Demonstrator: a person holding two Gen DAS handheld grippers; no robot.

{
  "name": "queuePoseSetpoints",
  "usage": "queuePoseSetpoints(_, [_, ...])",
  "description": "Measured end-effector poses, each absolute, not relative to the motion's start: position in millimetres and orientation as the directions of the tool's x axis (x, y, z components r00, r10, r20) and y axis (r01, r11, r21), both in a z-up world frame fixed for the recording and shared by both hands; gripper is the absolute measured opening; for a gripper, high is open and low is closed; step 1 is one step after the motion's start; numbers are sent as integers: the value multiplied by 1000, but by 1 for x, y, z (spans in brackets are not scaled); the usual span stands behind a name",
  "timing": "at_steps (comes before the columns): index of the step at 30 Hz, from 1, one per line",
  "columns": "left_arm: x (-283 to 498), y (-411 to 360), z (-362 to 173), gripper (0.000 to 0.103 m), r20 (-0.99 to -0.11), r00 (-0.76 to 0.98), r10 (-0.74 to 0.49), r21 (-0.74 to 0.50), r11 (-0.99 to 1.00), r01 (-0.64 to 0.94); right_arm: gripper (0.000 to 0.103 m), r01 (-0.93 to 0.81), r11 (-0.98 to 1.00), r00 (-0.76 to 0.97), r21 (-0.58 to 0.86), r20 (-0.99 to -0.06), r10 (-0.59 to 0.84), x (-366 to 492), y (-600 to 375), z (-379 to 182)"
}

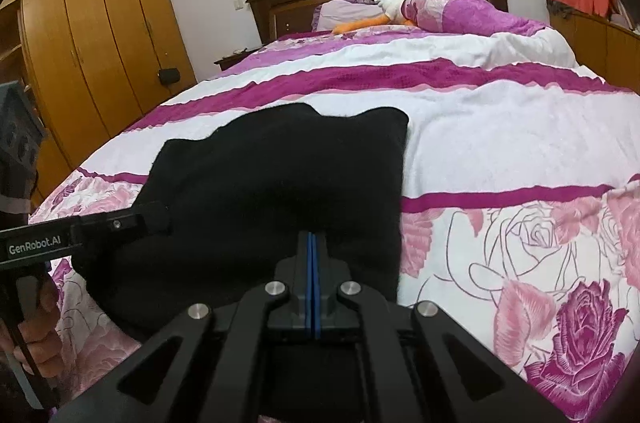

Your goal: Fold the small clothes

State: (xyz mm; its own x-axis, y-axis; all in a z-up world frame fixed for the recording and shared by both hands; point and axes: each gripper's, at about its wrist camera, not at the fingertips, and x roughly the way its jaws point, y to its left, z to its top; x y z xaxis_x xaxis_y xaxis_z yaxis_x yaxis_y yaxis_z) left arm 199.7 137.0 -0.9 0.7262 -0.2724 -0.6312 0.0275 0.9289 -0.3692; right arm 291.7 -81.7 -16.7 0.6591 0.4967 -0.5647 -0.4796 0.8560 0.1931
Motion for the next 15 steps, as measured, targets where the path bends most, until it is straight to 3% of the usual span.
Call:
queuePoseSetpoints(2, [201,138,1,6,-648,710,-274,-355,934,37,0,-493,848,659,195,-552,510,288,-81,-11])
queuePoseSetpoints(5, [206,148,1,9,-642,693,-328,-427,904,33,9,-524,815,625,245,-539,564,284,-84,-2])
queuePoseSetpoints(7, [210,152,3,9,-648,688,-326,-423,906,31,23,-537,791,600,293,-527,602,282,-88,5])
queuePoseSetpoints(11, [209,157,13,9,-657,694,-294,-389,921,21,36,-555,777,628,297,-464,625,275,-99,33])
queuePoseSetpoints(13, [209,165,10,9,-649,694,-310,-417,909,16,56,-569,766,626,299,-446,639,280,-105,46])
queuePoseSetpoints(15, [211,174,3,10,-649,698,-304,-438,899,-15,66,-590,760,620,271,-452,642,290,-107,54])
